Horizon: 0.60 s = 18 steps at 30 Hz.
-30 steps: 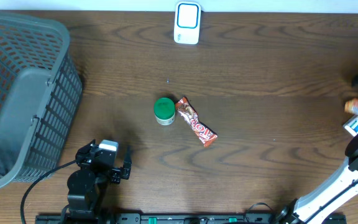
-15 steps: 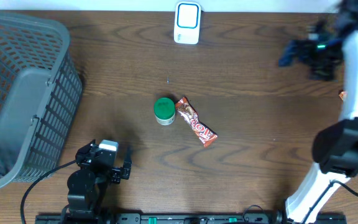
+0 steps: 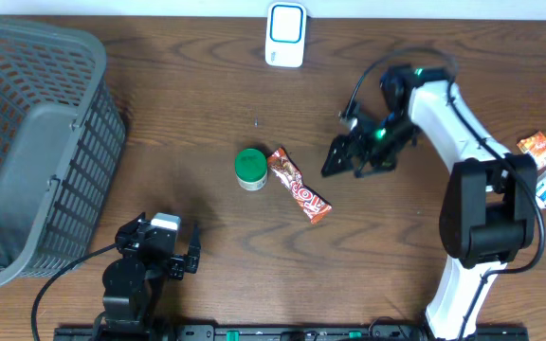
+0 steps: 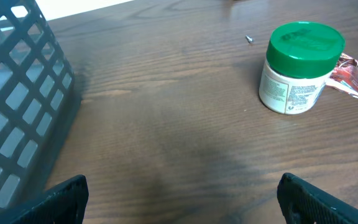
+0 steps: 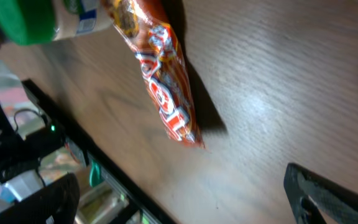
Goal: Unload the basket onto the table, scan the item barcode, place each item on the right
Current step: 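Reach the right gripper to the red chocolate bar and grasp it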
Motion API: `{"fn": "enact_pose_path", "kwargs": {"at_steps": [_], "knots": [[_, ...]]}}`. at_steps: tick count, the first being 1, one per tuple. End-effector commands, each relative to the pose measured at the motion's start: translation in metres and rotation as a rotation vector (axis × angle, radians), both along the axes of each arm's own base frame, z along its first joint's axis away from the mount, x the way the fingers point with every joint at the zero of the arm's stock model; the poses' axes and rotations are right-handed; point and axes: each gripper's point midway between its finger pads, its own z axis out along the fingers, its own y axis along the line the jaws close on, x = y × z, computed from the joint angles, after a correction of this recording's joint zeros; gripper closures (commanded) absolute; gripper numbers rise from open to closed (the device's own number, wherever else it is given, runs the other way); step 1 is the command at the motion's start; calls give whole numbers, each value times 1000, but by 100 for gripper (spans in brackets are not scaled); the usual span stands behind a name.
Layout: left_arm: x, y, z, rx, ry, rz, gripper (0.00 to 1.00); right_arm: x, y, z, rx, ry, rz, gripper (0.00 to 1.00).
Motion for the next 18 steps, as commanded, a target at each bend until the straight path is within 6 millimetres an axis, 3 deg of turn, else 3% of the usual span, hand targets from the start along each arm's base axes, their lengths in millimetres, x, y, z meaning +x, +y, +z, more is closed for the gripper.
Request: {"fn": "enact_pose_path", "kwargs": {"at_steps": [1, 5, 11, 16, 17, 18], "knots": [[-2, -1, -7, -10, 21, -1, 2, -16, 20, -13, 119, 10, 9, 1], [-2, -1, -7, -10, 21, -1, 2, -27, 29, -40, 133, 24, -14, 1], [-2, -1, -7, -10, 21, -1, 2, -40, 47, -58, 154, 19, -5, 1], [-2, -1, -7, -10, 21, -1, 2, -55, 48, -90, 16, 39, 5, 1], [-2, -1, -7, -10, 21, -1, 2, -58, 48, -95, 5, 46, 9, 2], [-2, -1, -7, -10, 21, -1, 2, -62, 48, -99, 0, 60, 12, 17]]}}
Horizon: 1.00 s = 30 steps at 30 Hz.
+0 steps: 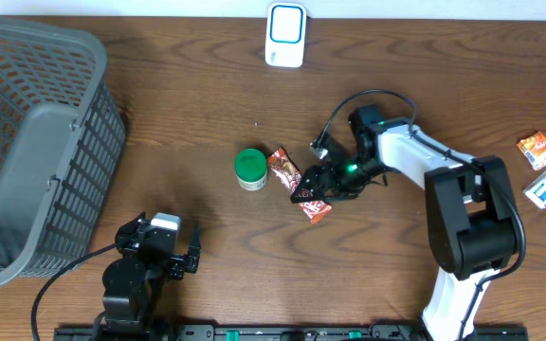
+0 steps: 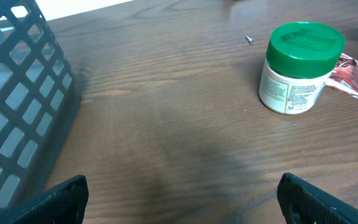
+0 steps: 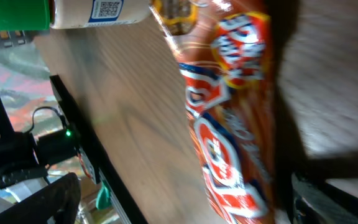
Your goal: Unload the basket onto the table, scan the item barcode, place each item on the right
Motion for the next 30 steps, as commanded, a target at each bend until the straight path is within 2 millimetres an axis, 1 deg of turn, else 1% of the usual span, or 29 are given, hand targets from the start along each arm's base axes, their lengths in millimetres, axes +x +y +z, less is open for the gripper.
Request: {"fn": "enact_pose_path", "kwargs": {"at_steps": [1, 3, 4, 5, 8, 10, 12, 14, 17, 20, 24, 26, 28, 30], "knots": [[-2, -1, -7, -10, 21, -1, 2, -28, -18, -53, -204, 100, 8, 43], [-2, -1, -7, -10, 21, -1, 2, -33, -20, -64, -213, 126, 11, 77], [-2, -1, -7, -10, 21, -1, 2, -34, -20, -67, -216, 137, 12, 90], [-2, -1, -7, -10, 21, -1, 2, -35, -21, -70, -220, 147, 9, 99], [-2, -1, -7, -10, 21, -1, 2, -30, -21, -69, -219, 144, -8, 99], [-2, -1, -7, -10, 21, -1, 2, -23, -18, -63, -211, 123, -6, 99], [-2, -1, -7, -10, 21, -1, 2, -18, -17, -54, -201, 101, 10, 99], [-2, -1, -7, -10, 21, -1, 2, -13, -16, -37, -200, 75, 30, 99], [-2, -1, -7, -10, 21, -1, 2, 2, -25, -6, -278, 6, 15, 99], [-2, -1, -7, -10, 21, -1, 2, 23, -57, 26, -508, -109, -75, 99], [-2, -1, -7, -10, 21, -1, 2, 47, -105, 77, -802, -353, -235, 99], [-2, -1, -7, -10, 21, -1, 2, 50, -128, 101, -934, -432, -358, 99], [-2, -1, -7, -10, 21, -1, 2, 45, -144, 117, -1035, -472, -441, 99], [-2, -1, -7, -10, 21, -1, 2, 40, -156, 126, -1133, -498, -500, 99]]}}
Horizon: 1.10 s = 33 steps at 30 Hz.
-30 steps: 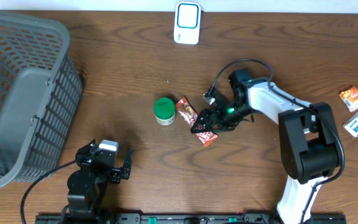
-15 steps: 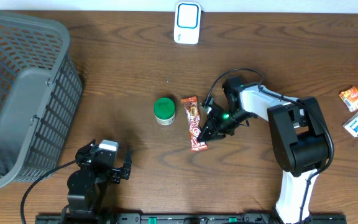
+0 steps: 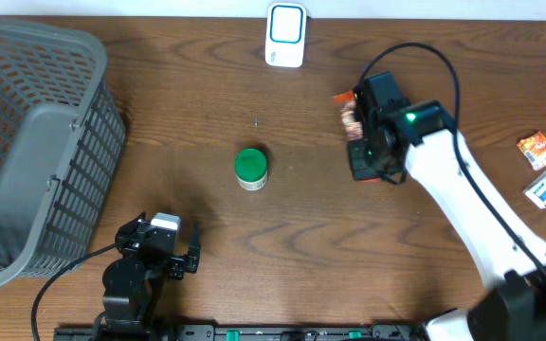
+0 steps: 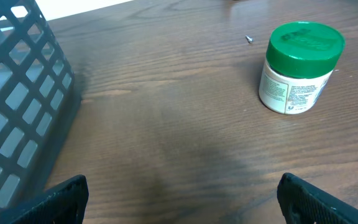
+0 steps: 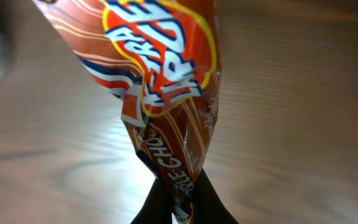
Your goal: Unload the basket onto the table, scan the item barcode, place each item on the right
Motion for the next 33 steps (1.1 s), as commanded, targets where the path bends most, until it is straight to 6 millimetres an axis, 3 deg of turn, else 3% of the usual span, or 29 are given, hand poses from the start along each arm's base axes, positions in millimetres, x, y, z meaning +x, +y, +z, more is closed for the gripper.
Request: {"fn": "enact_pose_path", "kwargs": {"at_steps": [1, 5, 8, 20, 21, 23, 25, 29, 33], "knots": [[-2, -1, -7, -10, 21, -1, 2, 5, -46, 16, -305, -145, -219, 99], [-2, -1, -7, -10, 21, -1, 2, -11, -59, 18, -500, -226, -333, 99], [-2, -1, -7, -10, 21, -1, 2, -26, -52, 6, -559, -246, -383, 99], [-2, -1, -7, -10, 21, -1, 2, -62, -8, -79, -790, -149, -221, 96], [-2, -1, -7, -10, 21, -1, 2, -66, -5, -82, -799, -141, -201, 89], [-2, -1, -7, -10, 21, -1, 2, -75, 5, -86, -786, -124, -172, 55], [-2, -1, -7, -10, 21, -1, 2, -86, 19, -89, -761, -111, -138, 38], [-2, -1, -7, -10, 21, -1, 2, -100, 36, -93, -738, -110, -84, 17], [-2, -1, -7, -10, 21, -1, 2, -102, 42, -94, -702, -95, -102, 15]]}}
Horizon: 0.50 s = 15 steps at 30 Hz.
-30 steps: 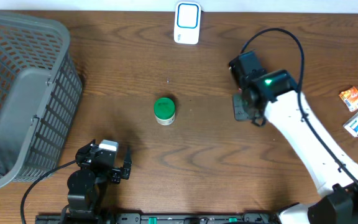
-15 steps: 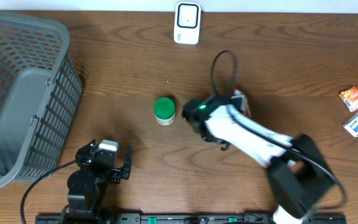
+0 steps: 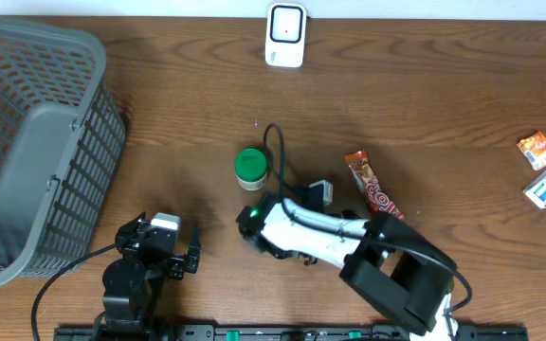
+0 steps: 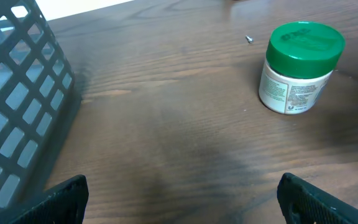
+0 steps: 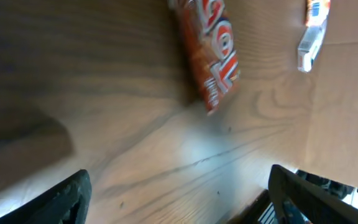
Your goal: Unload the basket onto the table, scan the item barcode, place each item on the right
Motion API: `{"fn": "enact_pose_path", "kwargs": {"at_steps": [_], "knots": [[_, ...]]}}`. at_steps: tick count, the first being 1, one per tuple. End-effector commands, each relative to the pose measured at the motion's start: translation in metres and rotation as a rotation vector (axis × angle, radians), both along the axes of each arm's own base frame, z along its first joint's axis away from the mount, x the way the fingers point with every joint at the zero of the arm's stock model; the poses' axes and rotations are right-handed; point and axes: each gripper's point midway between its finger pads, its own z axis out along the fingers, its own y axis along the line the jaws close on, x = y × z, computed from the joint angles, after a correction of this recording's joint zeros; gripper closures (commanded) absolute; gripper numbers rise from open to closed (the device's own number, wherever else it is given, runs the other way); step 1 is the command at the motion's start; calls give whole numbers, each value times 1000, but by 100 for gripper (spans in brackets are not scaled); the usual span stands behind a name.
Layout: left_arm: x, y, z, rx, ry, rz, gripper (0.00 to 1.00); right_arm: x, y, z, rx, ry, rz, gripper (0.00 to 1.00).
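The orange-red candy bar [image 3: 371,184] lies flat on the wooden table [image 3: 463,95], to the right of the green-lidded jar [image 3: 250,168]. In the right wrist view the candy bar [image 5: 208,38] lies ahead of my right gripper [image 5: 178,182], which is open and holds nothing. The right arm [image 3: 311,227] is folded low at the front middle of the table. The white scanner [image 3: 285,33] stands at the back edge. My left gripper [image 4: 180,194] rests open at the front left, with the jar [image 4: 298,65] well ahead of it.
A large grey mesh basket [image 3: 36,142] fills the left side, and its wall [image 4: 17,112] shows in the left wrist view. Two small snack packs [image 3: 544,163] lie at the far right edge. A tiny screw [image 3: 256,121] lies behind the jar.
My right gripper was shut on the candy bar, held up at the back right of the jar. Now the bar lies on the table, the gripper is open, and the arm is low at the front.
The candy bar first lay beside the jar with my open right gripper off to its right. Then the gripper was down at the bar. Then it held the bar up toward the back. Now the bar lies farther right of the jar, let go. The left arm never moved.
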Motion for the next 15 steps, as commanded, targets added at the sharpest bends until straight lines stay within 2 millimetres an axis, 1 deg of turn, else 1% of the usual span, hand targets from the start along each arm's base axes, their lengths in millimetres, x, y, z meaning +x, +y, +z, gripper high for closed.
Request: {"fn": "enact_pose_path", "kwargs": {"at_steps": [1, 3, 5, 6, 8, 12, 15], "knots": [[-2, -1, -7, -10, 21, -1, 2, 1, 4, 1, 60, -15, -55, 15], [-2, -1, -7, -10, 21, -1, 2, 6, 3, -4, 88, 15, -65, 13], [-2, -1, -7, -10, 21, -1, 2, 15, 2, -9, 110, 46, -52, 12], [-2, -1, -7, -10, 21, -1, 2, 23, 1, -11, 121, 53, -39, 13], [-2, -1, -7, -10, 21, -1, 2, 42, -1, -15, 141, 46, -10, 21], [-2, -1, -7, -10, 21, -1, 2, 84, -6, -22, 208, -3, 18, 27], [-2, -1, -7, -10, 21, -1, 2, 109, -16, -24, 251, -48, -9, 27]]}}
